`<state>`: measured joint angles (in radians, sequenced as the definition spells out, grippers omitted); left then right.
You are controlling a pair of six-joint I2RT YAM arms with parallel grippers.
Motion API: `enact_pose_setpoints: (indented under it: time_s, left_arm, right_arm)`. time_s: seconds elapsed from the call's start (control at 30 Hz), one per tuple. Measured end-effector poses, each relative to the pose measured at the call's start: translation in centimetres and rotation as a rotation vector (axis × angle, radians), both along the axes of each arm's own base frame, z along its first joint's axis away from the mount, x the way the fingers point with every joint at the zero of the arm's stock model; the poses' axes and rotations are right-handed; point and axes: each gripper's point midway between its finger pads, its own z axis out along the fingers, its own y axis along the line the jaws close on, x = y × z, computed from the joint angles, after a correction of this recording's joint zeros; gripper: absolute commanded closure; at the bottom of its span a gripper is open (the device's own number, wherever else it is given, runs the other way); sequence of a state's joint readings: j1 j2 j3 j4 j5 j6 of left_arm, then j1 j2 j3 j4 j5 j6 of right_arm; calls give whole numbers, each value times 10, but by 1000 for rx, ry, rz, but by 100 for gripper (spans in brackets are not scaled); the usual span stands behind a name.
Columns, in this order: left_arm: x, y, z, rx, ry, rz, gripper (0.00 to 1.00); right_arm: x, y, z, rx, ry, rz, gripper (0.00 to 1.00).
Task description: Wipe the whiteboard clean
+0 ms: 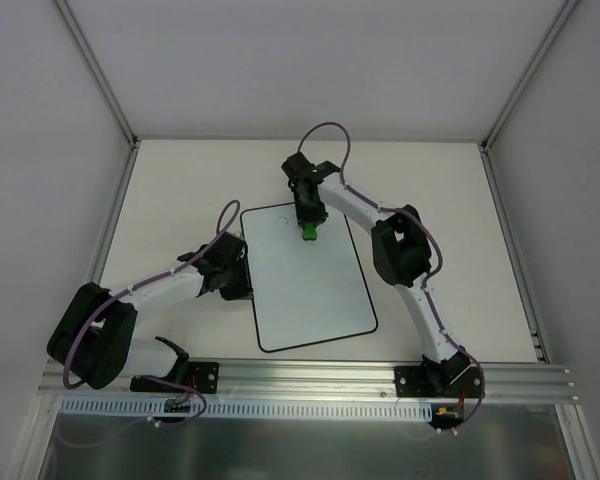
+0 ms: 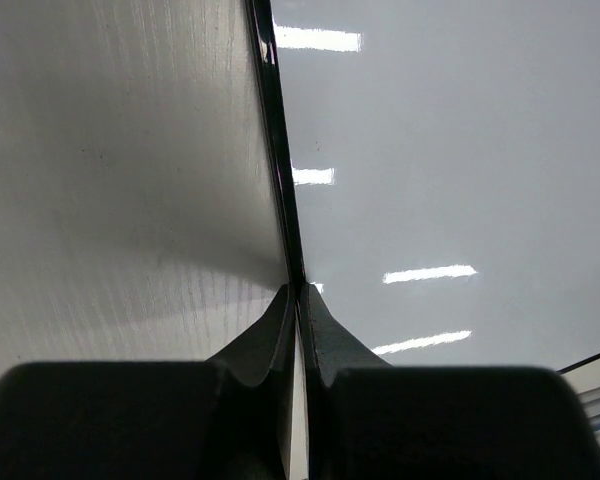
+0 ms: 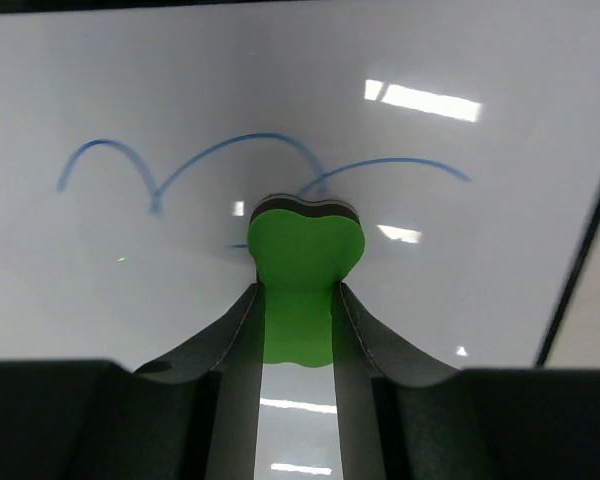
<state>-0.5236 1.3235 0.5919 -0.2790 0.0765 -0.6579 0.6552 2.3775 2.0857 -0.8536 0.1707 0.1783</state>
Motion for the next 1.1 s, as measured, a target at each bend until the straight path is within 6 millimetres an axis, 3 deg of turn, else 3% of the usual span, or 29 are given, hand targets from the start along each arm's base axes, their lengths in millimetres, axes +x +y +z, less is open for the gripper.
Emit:
enact_pose_setpoints:
  time_s: [0.1, 0.23, 0.43, 0.57, 0.83, 0.97, 1.1]
  left_arm:
    - [-3, -2, 0, 2, 6, -7, 100]
    - [-8, -5, 0, 6, 12, -20, 100]
    - [-17, -13, 0, 0, 18, -42, 100]
    - [-24, -19, 0, -19, 6, -50, 100]
    - [-30, -24, 0, -19, -10, -58, 100]
    - [-34, -25, 1, -23, 0, -58, 100]
    - [-48, -16, 0, 10, 47, -61, 73]
  right_arm:
    - [-17, 39, 0, 23, 0, 88, 100]
    - [-40, 69, 1, 45, 16, 170, 100]
    - [-48, 70, 0, 43, 40, 184, 100]
    - [-40, 53, -1, 44, 53, 142, 100]
    - [10, -46, -1, 0, 60, -82, 100]
    - [22, -66, 0, 0, 59, -130, 100]
    - [20, -63, 1, -13, 51, -114, 100]
